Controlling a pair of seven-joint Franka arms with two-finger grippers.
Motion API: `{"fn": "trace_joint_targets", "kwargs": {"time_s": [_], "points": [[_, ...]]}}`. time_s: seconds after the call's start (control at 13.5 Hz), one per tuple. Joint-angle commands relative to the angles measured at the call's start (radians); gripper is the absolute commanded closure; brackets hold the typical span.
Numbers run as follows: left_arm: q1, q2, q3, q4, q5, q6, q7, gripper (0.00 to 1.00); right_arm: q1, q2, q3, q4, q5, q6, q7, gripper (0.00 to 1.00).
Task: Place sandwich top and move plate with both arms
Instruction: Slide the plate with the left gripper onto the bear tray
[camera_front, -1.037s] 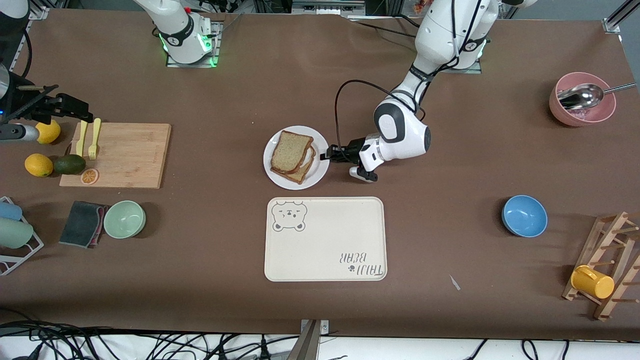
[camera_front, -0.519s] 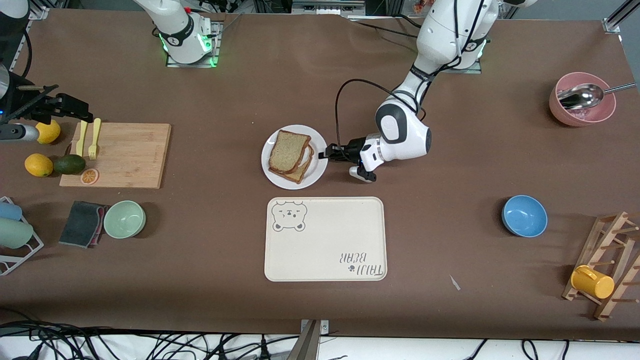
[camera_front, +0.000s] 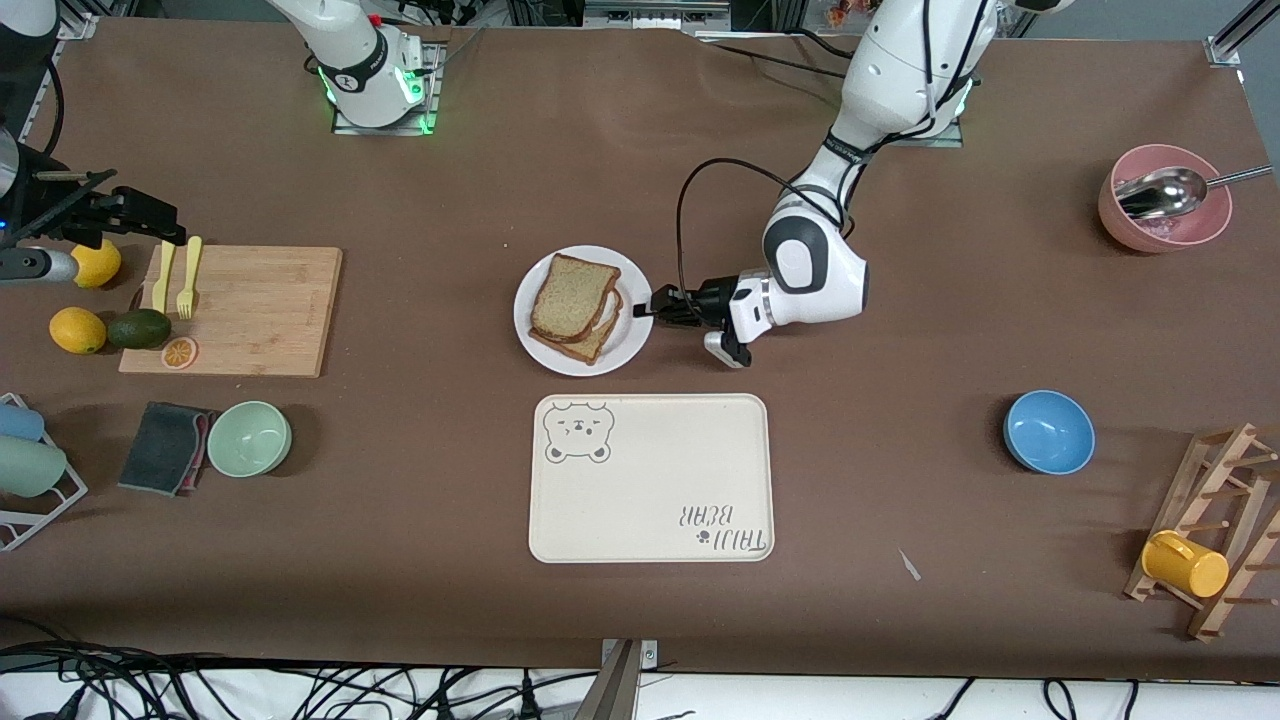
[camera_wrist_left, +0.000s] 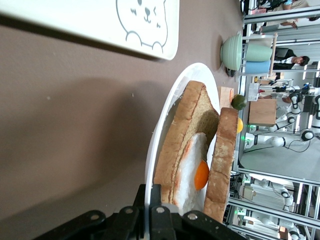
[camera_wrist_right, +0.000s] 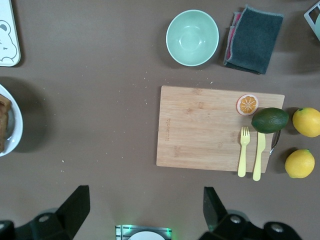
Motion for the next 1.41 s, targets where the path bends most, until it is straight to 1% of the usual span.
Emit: {"fn": "trace_joint_targets", "kwargs": {"time_s": [0.0,0.22,0.52,0.74,0.89,1.19,1.33], "points": [[0.039,-0.031,0.000,-0.010,-0.044,-0.034,0.039,1.00,-0.001,0.011,0.001,0.033,0.011,-0.020,0.008,0.00],[0.099,-0.025,0.000,0.027,-0.042,-0.034,0.023,1.00,-0.001,0.011,0.000,0.033,0.011,-0.018,0.008,0.00],[0.148,0.032,0.001,0.130,-0.030,-0.032,-0.009,1.00,-0.001,0.011,0.000,0.033,0.011,-0.018,0.008,0.00],[0.165,0.098,0.004,0.219,-0.024,-0.024,-0.041,1.00,-0.001,0.011,0.000,0.033,0.011,-0.018,0.010,0.00],[0.166,0.139,0.023,0.262,-0.022,-0.023,-0.053,1.00,-0.001,0.011,0.000,0.033,0.011,-0.018,0.010,0.00],[0.171,0.187,0.067,0.314,-0.002,-0.020,-0.066,1.00,-0.001,0.011,0.000,0.033,0.011,-0.018,0.008,0.00],[0.169,0.196,0.069,0.317,-0.002,0.008,-0.067,1.00,-0.001,0.011,0.001,0.033,0.011,-0.018,0.008,0.00]]}}
